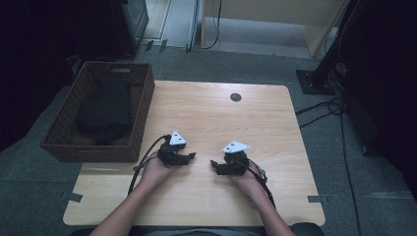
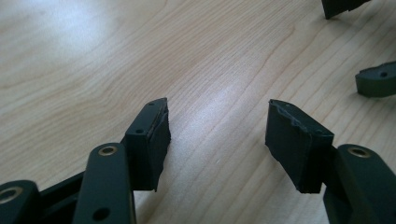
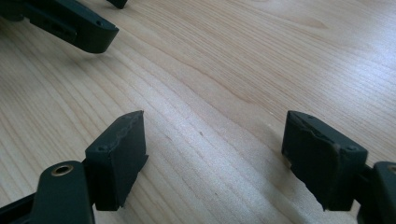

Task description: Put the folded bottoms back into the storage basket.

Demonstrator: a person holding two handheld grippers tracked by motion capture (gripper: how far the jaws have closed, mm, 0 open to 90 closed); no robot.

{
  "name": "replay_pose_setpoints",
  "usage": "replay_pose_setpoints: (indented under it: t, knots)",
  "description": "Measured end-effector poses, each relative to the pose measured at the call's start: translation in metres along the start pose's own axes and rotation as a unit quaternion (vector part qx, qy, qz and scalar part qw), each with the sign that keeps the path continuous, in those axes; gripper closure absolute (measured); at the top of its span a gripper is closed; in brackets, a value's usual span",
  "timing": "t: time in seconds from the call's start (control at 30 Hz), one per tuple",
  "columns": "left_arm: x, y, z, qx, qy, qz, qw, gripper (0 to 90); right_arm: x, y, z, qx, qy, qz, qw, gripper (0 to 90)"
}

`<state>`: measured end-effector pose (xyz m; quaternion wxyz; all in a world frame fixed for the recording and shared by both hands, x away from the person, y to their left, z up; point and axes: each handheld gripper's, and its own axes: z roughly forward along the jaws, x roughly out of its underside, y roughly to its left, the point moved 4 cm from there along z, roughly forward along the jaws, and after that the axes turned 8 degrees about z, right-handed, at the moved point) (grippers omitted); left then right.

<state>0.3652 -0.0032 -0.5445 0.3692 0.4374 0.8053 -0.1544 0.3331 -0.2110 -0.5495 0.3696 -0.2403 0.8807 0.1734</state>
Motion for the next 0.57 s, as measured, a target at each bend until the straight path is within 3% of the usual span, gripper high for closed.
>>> replay_pose_setpoints:
  t: [0.2, 0.33, 0.57]
  knots:
    - [0.0004, -0.0017, 0.0000, -0.001, 0.003, 0.002, 1.0000, 32.9, 0.0001, 0.0000, 0.0000, 0.000, 0.000, -0.001, 1.0000, 20.6]
    - [0.0006, -0.0045, 0.0005, -0.003, 0.010, 0.018, 0.9998, 28.3, 0.0005, 0.0007, -0.0001, 0.001, 0.002, -0.001, 1.0000, 19.6]
    - [0.0007, -0.0042, 0.0006, -0.006, 0.010, 0.014, 0.9998, 26.8, 0.0005, 0.0017, 0.0000, 0.000, 0.002, 0.000, 1.0000, 19.6]
